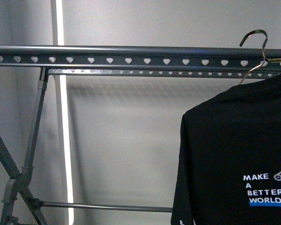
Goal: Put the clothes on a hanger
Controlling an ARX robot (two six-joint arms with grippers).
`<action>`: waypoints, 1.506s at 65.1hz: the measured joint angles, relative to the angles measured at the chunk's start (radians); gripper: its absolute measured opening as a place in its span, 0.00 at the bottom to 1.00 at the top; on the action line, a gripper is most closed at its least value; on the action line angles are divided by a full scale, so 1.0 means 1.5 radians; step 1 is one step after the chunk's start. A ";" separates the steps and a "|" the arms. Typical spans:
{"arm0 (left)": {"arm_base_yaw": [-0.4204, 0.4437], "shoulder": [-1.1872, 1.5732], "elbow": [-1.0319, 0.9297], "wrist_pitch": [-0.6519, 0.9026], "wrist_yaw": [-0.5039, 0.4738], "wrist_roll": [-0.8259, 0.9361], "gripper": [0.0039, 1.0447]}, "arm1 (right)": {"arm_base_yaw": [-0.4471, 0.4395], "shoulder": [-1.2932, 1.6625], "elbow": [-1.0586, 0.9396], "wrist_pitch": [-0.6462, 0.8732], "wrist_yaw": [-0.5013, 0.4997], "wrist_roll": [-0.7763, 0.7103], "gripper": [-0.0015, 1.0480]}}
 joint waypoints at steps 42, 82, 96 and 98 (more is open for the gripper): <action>0.000 -0.228 -0.122 -0.100 0.000 0.002 0.03 | 0.018 0.121 0.104 0.017 0.160 -0.006 0.03; 0.000 -0.379 -0.143 -0.214 0.000 0.002 0.03 | 0.065 0.146 0.082 0.057 0.131 0.024 0.18; 0.000 -0.420 -0.143 -0.256 0.000 0.002 0.03 | 0.077 0.083 0.019 0.098 -0.004 0.114 0.55; 0.000 -0.423 -0.143 -0.259 0.000 0.002 0.03 | 0.078 0.066 0.009 0.106 -0.028 0.135 0.60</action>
